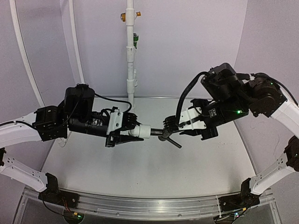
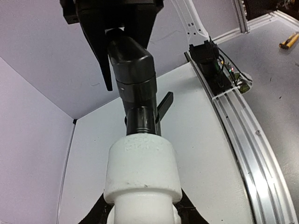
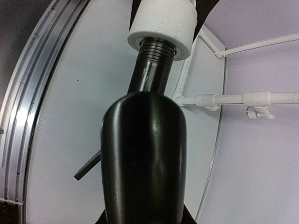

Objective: Install the water faucets

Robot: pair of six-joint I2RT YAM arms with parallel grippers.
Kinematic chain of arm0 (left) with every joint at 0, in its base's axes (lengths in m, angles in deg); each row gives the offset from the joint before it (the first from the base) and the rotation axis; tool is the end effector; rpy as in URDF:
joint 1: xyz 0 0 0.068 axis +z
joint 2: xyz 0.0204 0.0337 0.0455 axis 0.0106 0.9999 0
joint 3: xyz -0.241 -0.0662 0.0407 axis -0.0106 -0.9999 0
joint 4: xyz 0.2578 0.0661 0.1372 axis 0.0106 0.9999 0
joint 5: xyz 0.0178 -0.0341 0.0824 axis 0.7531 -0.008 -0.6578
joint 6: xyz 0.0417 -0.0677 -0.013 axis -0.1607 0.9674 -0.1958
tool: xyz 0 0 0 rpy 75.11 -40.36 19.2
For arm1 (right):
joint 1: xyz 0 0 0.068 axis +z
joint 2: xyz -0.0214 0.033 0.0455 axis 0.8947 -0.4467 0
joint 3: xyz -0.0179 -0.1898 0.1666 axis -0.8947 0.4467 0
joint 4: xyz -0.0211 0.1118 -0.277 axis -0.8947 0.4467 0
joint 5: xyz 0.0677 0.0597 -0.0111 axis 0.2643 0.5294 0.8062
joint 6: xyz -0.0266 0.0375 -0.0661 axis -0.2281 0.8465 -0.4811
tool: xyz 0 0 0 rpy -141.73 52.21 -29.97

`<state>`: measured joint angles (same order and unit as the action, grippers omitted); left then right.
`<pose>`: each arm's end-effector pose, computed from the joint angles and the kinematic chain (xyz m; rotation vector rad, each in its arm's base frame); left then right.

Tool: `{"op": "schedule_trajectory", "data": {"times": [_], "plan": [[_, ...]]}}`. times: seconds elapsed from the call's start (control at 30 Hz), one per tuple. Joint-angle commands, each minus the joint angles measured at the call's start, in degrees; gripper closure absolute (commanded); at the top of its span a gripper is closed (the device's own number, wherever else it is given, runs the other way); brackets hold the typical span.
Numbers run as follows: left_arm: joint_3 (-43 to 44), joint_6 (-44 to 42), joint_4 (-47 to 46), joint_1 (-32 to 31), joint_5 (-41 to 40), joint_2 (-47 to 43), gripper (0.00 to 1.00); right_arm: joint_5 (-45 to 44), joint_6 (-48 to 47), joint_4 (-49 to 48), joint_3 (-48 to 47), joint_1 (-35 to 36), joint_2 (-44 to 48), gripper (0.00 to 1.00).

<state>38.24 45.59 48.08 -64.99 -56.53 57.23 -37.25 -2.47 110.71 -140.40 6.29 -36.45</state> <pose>0.1226 -0.3233 0.3399 1.6367 1.0061 -0.6311 0.1153 0.3070 0.4099 -2.0167 1.1572 0.1294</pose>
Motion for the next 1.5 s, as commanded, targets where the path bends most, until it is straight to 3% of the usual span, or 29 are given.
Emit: {"op": "schedule_trajectory", "data": {"times": [0.0, 0.27, 0.43, 0.5, 0.73, 0.8, 1.1, 1.3, 1.4, 1.47], "plan": [[-2.21, -12.12, -8.32, -3.12, -11.92, 2.33, 0.98, 16.03, 6.3, -18.93, -3.51, 2.93, -2.11, 1.0], [-7.72, -30.67, -19.46, -9.83, -27.05, 2.85, 0.96, 16.88, 8.23, -17.16, -3.32, 2.9, -3.3, 1.0], [-8.82, -32.34, -21.96, -10.23, -29.92, 1.68, 0.9, 11.67, 6.28, -17.65, -1.97, 2.52, -2.78, 1.0], [-9.04, -31.48, -21.43, -10.25, -30.45, 1.06, 0.79, 9.56, 4.84, -18.14, -1.14, 2.19, -1.97, 1.0], [-10.62, -25.32, -20.4, -10.12, -34.61, -2.16, 0.14, 1.57, -0.36, -22.56, 2.79, 1.16, 2.05, 1.0], [-10.83, -21.96, -19.95, -10.02, -36.16, -3.42, 0.01, -0.96, -2.41, -24.13, 4.71, 1.02, 3.69, 1.0], [-11.14, -5.06, -18.84, -8.36, -42.55, -9.63, 0.0, -11.73, -7.67, -31.43, 12.45, -0.16, 7.35, 1.0], [-8.2, 19.4, -11.45, -7.12, -44.46, -14.99, 0.0, -22.65, -14.53, -42.67, 20.12, -0.7, 10.62, 1.0], [-3.65, 34.31, -3.92, -3.81, -38.53, -14.37, 0.0, -25.2, -19.4, -46.1, 21.73, -0.74, 11.21, 1.0], [0.71, 44.73, 3.1, 1.06, -27.58, -11.29, 0.0, -26.24, -23.89, -49.24, 23.37, -0.76, 11.64, 1.0]]}}
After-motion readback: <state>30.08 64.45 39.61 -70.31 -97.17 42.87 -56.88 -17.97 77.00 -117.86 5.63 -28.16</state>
